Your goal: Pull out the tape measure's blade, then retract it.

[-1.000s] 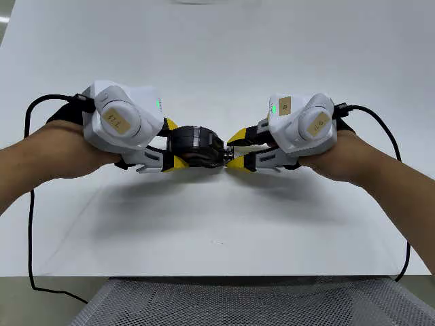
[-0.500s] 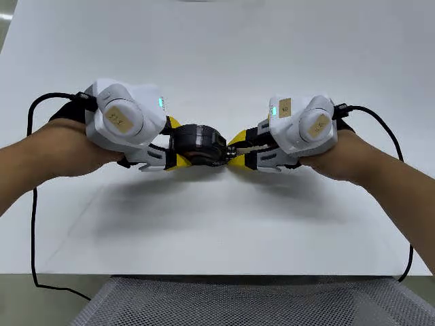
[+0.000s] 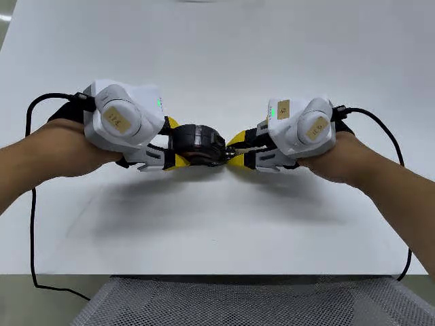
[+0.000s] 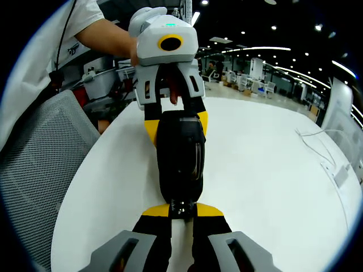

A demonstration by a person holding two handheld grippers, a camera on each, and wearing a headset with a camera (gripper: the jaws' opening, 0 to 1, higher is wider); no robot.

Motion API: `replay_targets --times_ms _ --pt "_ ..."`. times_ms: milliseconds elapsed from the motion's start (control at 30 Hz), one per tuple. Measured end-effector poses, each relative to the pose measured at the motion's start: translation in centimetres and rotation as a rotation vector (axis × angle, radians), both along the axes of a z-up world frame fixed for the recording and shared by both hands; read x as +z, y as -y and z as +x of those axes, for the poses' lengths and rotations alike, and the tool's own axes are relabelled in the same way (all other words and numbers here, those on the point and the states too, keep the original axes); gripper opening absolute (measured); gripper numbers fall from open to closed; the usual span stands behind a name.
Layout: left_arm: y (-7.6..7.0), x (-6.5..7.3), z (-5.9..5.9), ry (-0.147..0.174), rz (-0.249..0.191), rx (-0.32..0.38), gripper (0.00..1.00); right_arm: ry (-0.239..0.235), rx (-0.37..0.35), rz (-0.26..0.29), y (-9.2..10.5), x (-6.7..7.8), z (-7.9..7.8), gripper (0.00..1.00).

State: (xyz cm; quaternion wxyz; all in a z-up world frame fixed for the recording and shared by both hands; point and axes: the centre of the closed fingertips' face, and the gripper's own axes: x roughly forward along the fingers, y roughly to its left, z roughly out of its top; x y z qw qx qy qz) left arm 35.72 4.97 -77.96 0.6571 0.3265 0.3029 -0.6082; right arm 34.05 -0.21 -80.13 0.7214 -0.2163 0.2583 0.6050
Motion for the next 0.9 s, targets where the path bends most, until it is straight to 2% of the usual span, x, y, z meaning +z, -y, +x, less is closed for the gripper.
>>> replay_targets --times_ms 133,433,900 --pt "0.0 0.0 0.0 -0.007 -0.001 0.001 0.26 0.008 -0.007 0.001 0.3 0.0 0.1 0.09" --pt "-0.1 0.0 0.0 0.001 0.008 -0.015 0.26 0.012 -0.001 0.003 0.4 0.1 -0.1 0.09" --pt "0.0 -0.1 0.1 0.000 0.006 -0.020 0.26 0.004 -0.019 -0.013 2.3 0.3 -0.5 0.08"
